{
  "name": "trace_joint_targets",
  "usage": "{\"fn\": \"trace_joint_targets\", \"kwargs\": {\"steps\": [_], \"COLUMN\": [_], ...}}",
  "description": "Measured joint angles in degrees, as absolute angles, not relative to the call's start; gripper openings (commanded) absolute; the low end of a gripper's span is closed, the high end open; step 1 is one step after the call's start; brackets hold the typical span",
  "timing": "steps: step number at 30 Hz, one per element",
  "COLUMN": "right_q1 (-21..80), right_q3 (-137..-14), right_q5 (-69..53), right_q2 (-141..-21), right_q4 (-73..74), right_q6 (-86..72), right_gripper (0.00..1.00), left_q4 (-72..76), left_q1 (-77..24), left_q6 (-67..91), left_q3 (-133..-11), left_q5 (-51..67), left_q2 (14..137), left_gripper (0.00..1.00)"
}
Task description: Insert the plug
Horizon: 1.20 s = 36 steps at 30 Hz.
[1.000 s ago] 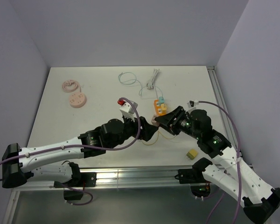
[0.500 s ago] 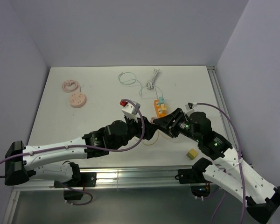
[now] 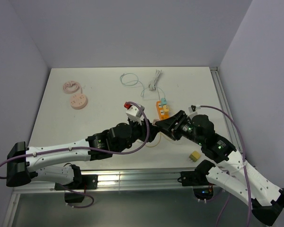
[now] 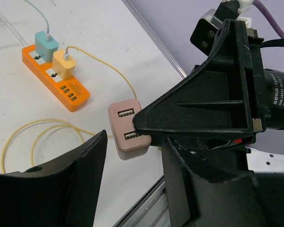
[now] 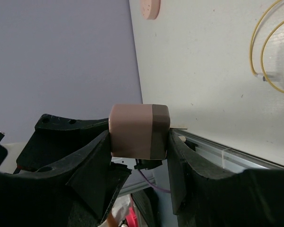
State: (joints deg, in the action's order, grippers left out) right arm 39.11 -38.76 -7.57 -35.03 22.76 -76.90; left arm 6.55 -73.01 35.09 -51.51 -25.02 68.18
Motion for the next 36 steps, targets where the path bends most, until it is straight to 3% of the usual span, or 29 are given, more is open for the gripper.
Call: {"fn": "trace_joint_targets", "kwargs": {"steps": [10,19,22,23,24,28,29,36], "right_q1": [40.5,42.8,43.0,43.0,43.0,43.4,43.5,44.4], "right_q3": [-38.8,-38.8,-38.8,-38.8,-38.8,-38.8,-38.8,-38.8], "right_q5": [-5.9,-4.2,-3.9,-3.9,-3.9,-4.1,-4.3,-7.2], "right_q2": [-35.1,-35.6,-35.8,-35.9,-36.0,-36.4,-36.5,-36.9], "right_q4": [22.3,20.9,20.6,20.5,20.4,20.1,19.9,18.5], "right_q6": [-78.2,-79.0,-79.1,-79.0,-78.9,-77.3,-76.8,-72.0], "right_gripper": [0.00,0.00,0.00,0.04,0.05,0.19,0.28,0.61], "left_q4": [6.5,6.2,6.2,6.2,6.2,6.8,7.2,9.6], "left_q1": [-73.1,-73.6,-73.6,-73.6,-73.6,-73.7,-73.7,-73.9], "left_q6": [35.1,35.2,35.2,35.1,35.1,35.1,35.1,35.1], "left_q3": [-51.5,-51.5,-51.4,-51.4,-51.4,-50.1,-49.5,-44.9], "left_q5": [-26.2,-28.1,-28.4,-28.5,-28.6,-28.5,-28.3,-26.0], "left_q2": [68.2,68.3,68.3,68.3,68.3,67.4,66.8,62.2], "left_gripper": [0.52,0.28,0.10,0.02,0.00,0.00,0.00,0.00]}}
